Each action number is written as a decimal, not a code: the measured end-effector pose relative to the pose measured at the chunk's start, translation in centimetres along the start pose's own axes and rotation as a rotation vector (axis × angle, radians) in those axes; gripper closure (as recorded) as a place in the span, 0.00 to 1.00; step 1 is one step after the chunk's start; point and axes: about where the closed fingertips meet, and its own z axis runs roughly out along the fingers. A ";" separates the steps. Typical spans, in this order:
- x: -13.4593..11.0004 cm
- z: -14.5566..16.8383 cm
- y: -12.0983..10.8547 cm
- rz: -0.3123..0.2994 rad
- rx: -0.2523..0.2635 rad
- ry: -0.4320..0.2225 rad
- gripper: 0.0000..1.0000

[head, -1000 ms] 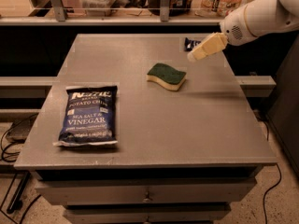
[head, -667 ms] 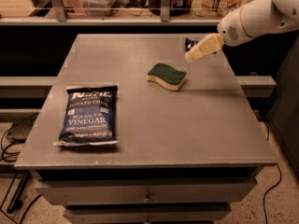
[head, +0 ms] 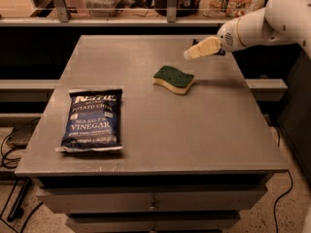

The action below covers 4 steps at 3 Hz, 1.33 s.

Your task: Move rxbar blueberry near blue chip bag

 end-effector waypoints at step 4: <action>1.9 6.8 -9.6 0.144 0.151 -0.038 0.00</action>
Offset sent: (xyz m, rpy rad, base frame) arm 0.0948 -0.0250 -0.0282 0.0709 -0.0596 -0.1485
